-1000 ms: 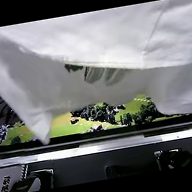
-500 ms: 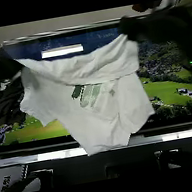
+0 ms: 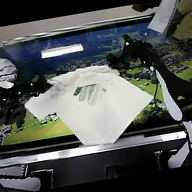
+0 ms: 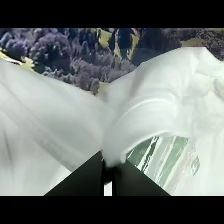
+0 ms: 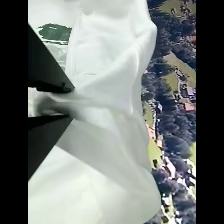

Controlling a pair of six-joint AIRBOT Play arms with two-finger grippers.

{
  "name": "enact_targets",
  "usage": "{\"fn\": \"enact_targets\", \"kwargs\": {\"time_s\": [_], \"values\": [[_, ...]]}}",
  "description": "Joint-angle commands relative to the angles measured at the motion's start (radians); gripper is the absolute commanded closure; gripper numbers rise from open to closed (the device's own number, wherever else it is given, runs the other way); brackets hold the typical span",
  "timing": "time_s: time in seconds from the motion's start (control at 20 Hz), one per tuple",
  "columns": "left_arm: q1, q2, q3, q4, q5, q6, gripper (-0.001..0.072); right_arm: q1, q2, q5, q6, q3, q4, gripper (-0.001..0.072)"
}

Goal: Fold the clothes and pants, and hang the long-sleeved shirts on hangers.

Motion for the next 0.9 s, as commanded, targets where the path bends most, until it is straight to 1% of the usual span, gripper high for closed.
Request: {"fn": "enact_targets", "kwargs": {"time_s": [0.0, 0.05, 0.1, 0.15, 0.2, 0.25, 0.3, 0.4, 0.55, 0.7, 0.85], "values": [[0.003, -0.045, 0.005, -0.016, 0.006, 0.0, 0.0689, -0.079, 0.004, -0.12, -0.129, 0.002, 0.117, 0.0472], [0.003, -0.045, 0.013, -0.016, 0.002, 0.001, 0.0689, -0.125, 0.029, -0.201, -0.18, 0.001, 0.121, 0.0436], [0.003, -0.045, 0.023, -0.016, 0.0, 0.001, 0.0689, -0.182, 0.057, -0.297, -0.234, 0.001, 0.117, 0.0424], [0.003, -0.045, 0.033, -0.016, -0.002, 0.001, 0.0689, -0.238, 0.081, -0.385, -0.274, 0.0, 0.115, 0.0398], [0.003, -0.045, 0.044, -0.016, -0.008, 0.001, 0.0689, -0.301, 0.106, -0.465, -0.308, -0.009, 0.11, 0.0354], [0.003, -0.045, 0.053, -0.015, -0.01, 0.001, 0.0689, -0.36, 0.135, -0.518, -0.329, -0.037, 0.103, 0.0329], [0.003, -0.045, 0.06, -0.016, -0.015, 0.001, 0.0689, -0.412, 0.164, -0.541, -0.342, -0.08, 0.098, 0.0229], [0.003, -0.045, 0.066, -0.015, -0.021, 0.001, 0.0689, -0.503, 0.233, -0.529, -0.371, -0.211, 0.093, 0.0211], [0.003, -0.046, 0.066, -0.008, -0.034, 0.001, 0.0689, -0.585, 0.295, -0.501, -0.418, -0.415, 0.088, 0.0212], [0.003, -0.046, 0.066, -0.001, -0.035, 0.001, 0.0689, -0.594, 0.296, -0.465, -0.456, -0.547, 0.061, 0.0213], [0.003, -0.046, 0.066, -0.001, -0.035, 0.001, 0.0689, -0.594, 0.295, -0.361, -0.458, -0.626, 0.033, 0.0214]]}}
